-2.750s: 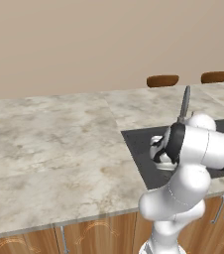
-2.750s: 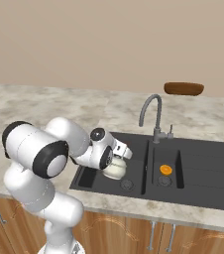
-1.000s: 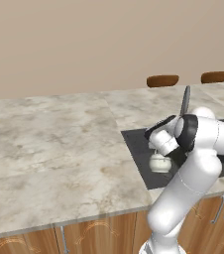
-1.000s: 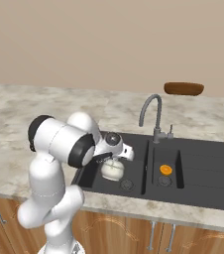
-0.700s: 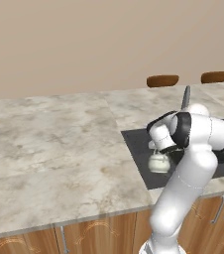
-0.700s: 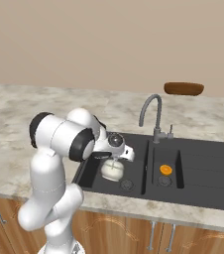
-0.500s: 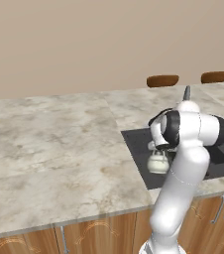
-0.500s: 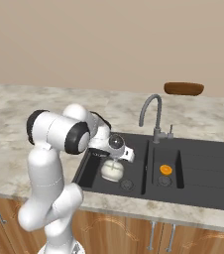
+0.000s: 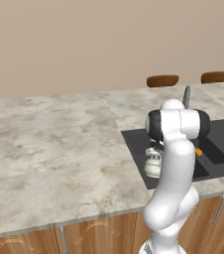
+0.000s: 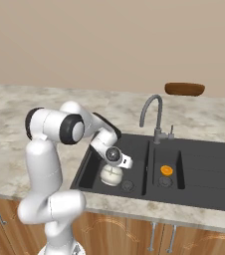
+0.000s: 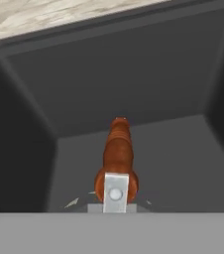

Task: Open the cabinet, pick the kettle from the cabinet, and place it in the sink.

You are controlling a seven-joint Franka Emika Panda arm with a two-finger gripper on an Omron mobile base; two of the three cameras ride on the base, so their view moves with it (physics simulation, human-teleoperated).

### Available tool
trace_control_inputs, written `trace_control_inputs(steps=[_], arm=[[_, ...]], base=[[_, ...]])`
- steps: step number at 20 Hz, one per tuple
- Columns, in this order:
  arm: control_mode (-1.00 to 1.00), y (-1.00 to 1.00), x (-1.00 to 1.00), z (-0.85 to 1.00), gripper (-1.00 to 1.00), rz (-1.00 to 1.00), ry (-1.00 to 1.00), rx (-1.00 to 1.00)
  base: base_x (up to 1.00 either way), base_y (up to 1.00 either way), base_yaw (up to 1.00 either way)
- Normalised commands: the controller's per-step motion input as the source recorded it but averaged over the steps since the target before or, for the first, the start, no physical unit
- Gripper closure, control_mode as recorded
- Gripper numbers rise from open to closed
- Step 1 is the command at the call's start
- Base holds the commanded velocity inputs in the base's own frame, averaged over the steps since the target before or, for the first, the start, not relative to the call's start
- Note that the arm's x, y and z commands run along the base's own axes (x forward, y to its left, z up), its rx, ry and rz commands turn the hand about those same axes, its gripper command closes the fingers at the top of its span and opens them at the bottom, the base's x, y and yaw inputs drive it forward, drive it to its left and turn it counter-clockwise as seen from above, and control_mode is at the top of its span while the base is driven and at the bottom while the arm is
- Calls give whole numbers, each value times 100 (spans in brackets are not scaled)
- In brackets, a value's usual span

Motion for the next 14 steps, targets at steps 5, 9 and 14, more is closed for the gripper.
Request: trace_control_inputs(steps=[5,9,14], arm=[[-100,-14,21,-1,100,0,0,0],[-100,-14,18,0,100,0,0,0],[-100,-6,8,1,100,0,0,0]], base=[[0,0,0],[0,0,0],[0,0,0]])
